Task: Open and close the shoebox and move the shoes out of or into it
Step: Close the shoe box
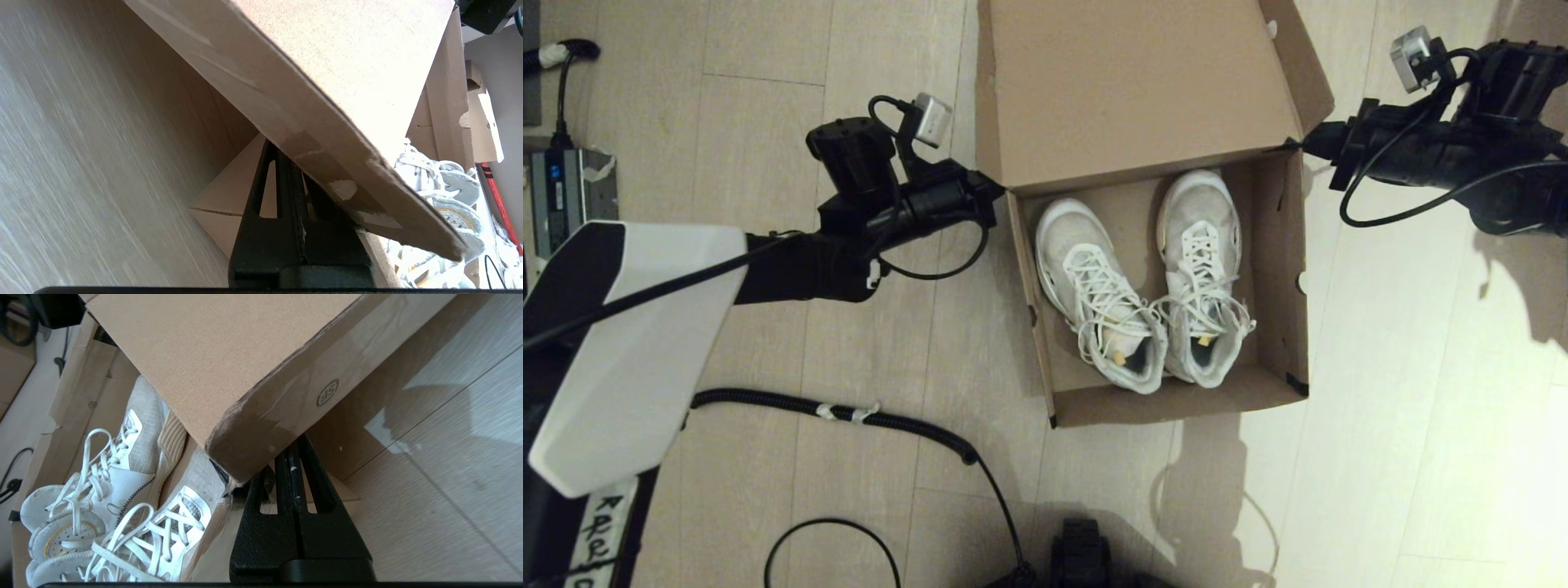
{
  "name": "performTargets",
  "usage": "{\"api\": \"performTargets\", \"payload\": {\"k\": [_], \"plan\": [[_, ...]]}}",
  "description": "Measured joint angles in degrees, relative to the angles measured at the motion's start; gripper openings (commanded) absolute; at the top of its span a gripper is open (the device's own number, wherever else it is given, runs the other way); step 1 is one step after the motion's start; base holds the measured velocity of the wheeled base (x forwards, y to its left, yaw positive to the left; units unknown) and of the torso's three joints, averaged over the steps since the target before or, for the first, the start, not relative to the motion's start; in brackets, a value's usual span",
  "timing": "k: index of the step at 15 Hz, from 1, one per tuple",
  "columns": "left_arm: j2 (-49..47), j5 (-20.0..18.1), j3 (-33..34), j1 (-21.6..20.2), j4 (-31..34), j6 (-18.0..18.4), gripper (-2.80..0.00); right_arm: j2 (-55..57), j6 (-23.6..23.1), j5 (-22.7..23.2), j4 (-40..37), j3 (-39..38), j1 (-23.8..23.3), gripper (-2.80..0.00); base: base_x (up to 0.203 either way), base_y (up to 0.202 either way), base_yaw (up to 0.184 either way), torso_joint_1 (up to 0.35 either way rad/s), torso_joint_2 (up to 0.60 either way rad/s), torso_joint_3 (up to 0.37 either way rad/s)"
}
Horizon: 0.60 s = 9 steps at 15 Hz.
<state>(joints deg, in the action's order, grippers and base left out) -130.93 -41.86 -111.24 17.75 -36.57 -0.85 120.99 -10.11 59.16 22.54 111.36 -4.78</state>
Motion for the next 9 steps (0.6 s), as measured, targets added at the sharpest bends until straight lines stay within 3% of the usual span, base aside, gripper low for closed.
{"api": "performTargets", "payload": {"k": [9], "plan": [[-3.85, 0.46, 0.16, 1.17, -1.54, -0.09, -2.8, 1.56, 0.24, -1.97, 3.17, -8.89, 0.82, -2.8, 0.0, 0.0, 0.0, 0.0, 0.0, 0.0]]}}
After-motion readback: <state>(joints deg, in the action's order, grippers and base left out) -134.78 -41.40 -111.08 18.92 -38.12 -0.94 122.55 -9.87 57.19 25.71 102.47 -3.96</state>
